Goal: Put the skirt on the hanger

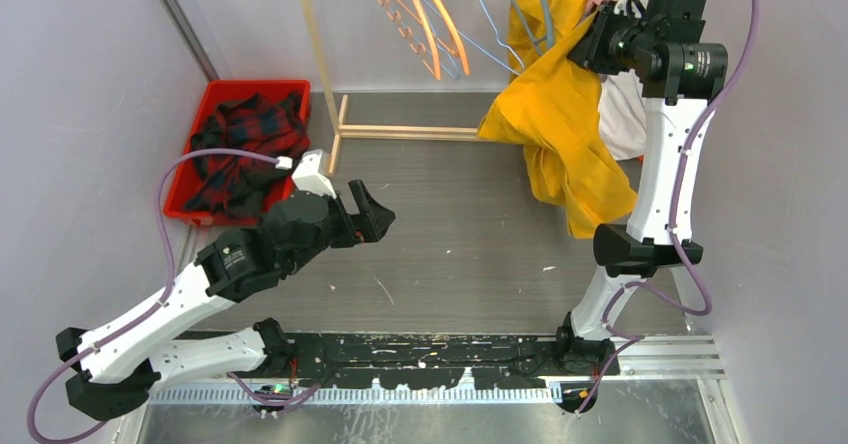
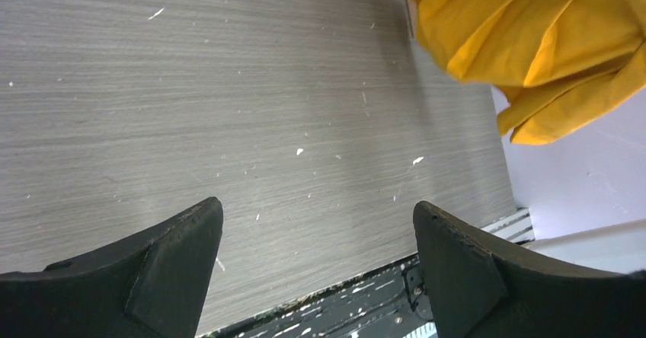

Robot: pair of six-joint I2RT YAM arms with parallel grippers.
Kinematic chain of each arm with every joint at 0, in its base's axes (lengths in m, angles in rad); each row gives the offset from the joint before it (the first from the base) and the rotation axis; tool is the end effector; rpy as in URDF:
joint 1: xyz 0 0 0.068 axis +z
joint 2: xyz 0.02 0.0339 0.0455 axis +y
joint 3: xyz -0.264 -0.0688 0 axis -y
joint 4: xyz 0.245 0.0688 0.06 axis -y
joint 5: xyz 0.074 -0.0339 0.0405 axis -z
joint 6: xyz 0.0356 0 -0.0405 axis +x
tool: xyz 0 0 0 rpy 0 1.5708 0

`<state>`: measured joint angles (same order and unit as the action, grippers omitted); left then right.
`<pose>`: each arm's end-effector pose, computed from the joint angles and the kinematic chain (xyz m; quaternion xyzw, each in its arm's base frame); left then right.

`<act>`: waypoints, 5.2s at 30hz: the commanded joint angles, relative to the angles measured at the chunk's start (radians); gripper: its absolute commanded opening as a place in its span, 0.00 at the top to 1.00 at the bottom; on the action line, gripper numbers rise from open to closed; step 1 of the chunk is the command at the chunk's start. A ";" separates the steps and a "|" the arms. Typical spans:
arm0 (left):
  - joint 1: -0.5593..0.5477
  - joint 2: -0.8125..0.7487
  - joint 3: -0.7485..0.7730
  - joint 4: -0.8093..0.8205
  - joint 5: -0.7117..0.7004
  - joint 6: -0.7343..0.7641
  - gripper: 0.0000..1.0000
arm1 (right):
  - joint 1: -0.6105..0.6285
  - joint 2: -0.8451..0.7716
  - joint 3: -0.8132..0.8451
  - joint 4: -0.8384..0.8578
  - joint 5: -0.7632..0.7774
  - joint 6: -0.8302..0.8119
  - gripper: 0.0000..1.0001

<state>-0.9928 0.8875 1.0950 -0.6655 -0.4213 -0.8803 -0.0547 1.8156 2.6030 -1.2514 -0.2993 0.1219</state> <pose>0.1085 -0.1396 0.3803 -0.0636 0.8353 -0.3108 0.4491 0.3111 -0.0065 0.5372 -0.0039 0.8449 0.1442 0.5152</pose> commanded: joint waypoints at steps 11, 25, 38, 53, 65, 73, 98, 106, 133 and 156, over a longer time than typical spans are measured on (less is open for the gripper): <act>0.005 0.051 -0.032 -0.032 0.062 -0.001 0.06 | -0.004 0.000 -0.045 0.544 -0.036 0.055 0.99; 0.144 0.644 0.151 0.160 0.174 0.132 0.06 | -0.026 0.092 0.047 0.754 -0.049 0.160 0.99; 0.178 0.765 0.237 0.167 0.233 0.130 0.09 | -0.082 0.238 0.115 0.860 -0.160 0.306 0.99; 0.307 1.023 0.529 0.146 0.265 0.152 0.11 | -0.080 0.248 0.047 0.818 -0.213 0.282 0.99; 0.460 1.268 0.605 0.768 0.110 0.292 0.19 | -0.082 -0.122 -0.438 0.876 -0.209 0.276 0.99; 0.504 1.618 1.115 0.683 0.129 0.401 0.16 | -0.082 -0.312 -0.670 0.882 -0.203 0.245 0.99; 0.467 1.828 1.369 0.275 0.255 0.462 0.23 | -0.081 -0.396 -0.619 0.751 -0.200 0.159 0.99; 0.443 1.639 1.022 0.366 0.302 0.439 0.26 | -0.081 -0.391 -0.572 0.695 -0.248 0.130 0.99; 0.367 1.291 0.362 0.535 0.368 0.379 0.30 | -0.080 -0.072 -0.125 0.488 -0.276 0.066 0.99; 0.369 1.250 0.321 0.521 0.355 0.414 0.30 | -0.012 0.088 0.110 0.337 -0.263 0.054 0.99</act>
<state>-0.6067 2.1460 1.4578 0.0074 -0.1070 -0.5159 -0.0849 1.9049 2.6171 -0.9600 -0.5484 0.1577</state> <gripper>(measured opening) 0.699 0.209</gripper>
